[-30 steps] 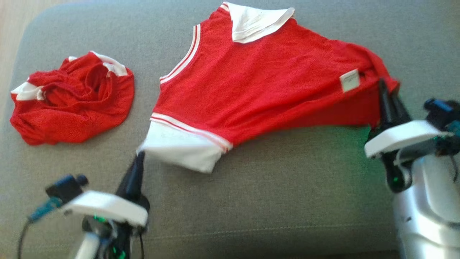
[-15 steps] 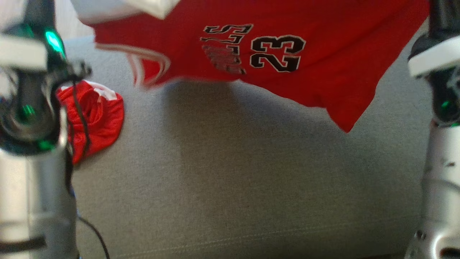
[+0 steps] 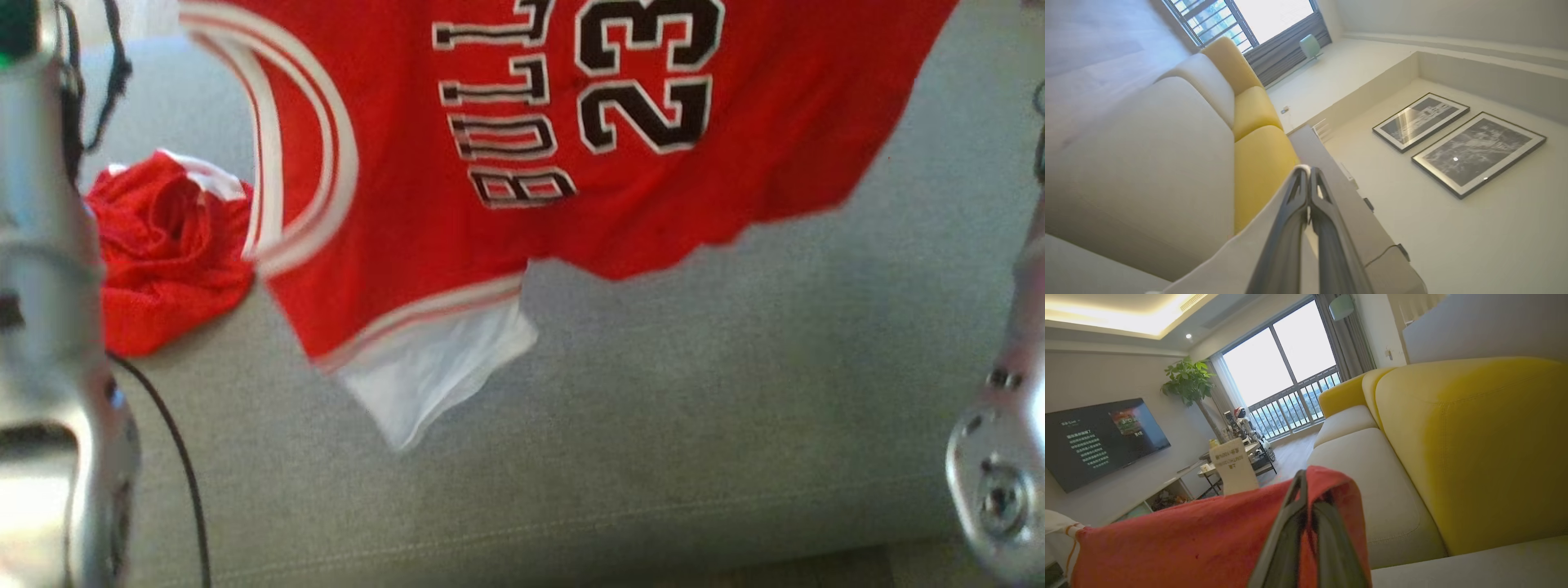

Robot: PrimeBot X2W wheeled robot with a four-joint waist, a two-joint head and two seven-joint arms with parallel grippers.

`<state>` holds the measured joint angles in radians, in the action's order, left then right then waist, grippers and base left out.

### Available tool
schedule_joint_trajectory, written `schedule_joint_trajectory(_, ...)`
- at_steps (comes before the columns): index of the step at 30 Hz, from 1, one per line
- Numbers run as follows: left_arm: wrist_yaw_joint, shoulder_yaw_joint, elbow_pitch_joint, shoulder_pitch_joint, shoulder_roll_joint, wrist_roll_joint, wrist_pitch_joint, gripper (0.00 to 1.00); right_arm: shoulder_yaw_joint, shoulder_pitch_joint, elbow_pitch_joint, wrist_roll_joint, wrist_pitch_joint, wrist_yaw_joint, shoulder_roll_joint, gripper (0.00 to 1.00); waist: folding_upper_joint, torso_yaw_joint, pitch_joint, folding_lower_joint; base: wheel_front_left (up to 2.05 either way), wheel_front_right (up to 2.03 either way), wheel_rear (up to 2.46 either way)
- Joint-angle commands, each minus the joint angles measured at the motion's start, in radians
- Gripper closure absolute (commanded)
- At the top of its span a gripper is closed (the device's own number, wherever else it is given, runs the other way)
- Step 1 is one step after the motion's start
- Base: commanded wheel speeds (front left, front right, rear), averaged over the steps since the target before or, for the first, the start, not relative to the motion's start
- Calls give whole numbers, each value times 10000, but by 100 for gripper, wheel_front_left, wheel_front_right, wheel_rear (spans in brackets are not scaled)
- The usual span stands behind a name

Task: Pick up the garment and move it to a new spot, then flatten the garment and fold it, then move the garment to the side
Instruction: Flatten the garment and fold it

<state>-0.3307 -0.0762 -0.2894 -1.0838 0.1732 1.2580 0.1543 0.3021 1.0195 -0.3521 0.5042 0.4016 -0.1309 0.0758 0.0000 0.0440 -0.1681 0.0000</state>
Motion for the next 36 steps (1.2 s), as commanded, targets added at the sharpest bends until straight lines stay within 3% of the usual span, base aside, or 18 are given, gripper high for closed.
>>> schedule_joint_trajectory(1,301,0,-395,-1116,660,-417,-127,100,-237,947,-181,-296,46,2,35,100,0,-111,-586,0,0,0,0)
schedule_joint_trajectory(5,875,-371,-2148,-2710,795,-1114,-759,100,-533,2315,-1568,-764,-553,2,-14,100,0,-82,-1764,0,0,0,0)
schedule_joint_trajectory(12,2643,-803,-4121,-5408,837,-1953,-2226,100,-1452,4686,-3151,-1630,-3262,2,314,100,0,-210,-3460,0,0,0,0)
schedule_joint_trajectory(14,3144,-830,-4707,-5732,771,-2027,-2664,100,-1725,5003,-3649,-1652,-3944,2,424,100,0,-255,-3528,0,0,0,0)
schedule_joint_trajectory(18,4135,-751,-5020,-6195,640,-2011,-3540,100,-2268,5848,-3785,-1731,-5002,2,1089,100,0,-760,-4649,0,0,0,0)
schedule_joint_trajectory(19,4135,-751,-5020,-6195,640,-2011,-3540,100,-2268,5848,-3785,-1731,-5002,2,1089,100,0,-760,-4649,0,0,0,0)
schedule_joint_trajectory(22,4504,-862,-5125,-5652,564,-1884,-3748,100,-2609,5738,-4221,-1426,-5225,2,1325,100,0,-939,-5039,0,0,0,0)
schedule_joint_trajectory(28,4608,-1668,-3893,-2756,455,-962,-3241,100,-3022,4466,-5242,-875,-4911,2,1835,100,0,-1148,-4959,0,0,0,0)
schedule_joint_trajectory(32,4611,-2364,-1863,488,926,-55,-2812,100,-3264,2956,-5433,-484,-4248,2,2282,100,0,-1147,-4267,0,0,0,0)
schedule_joint_trajectory(36,4612,-2532,-674,2028,1383,268,-2657,100,-3186,2134,-5064,-262,-3776,2,2425,100,0,-1107,-4048,0,0,0,0)
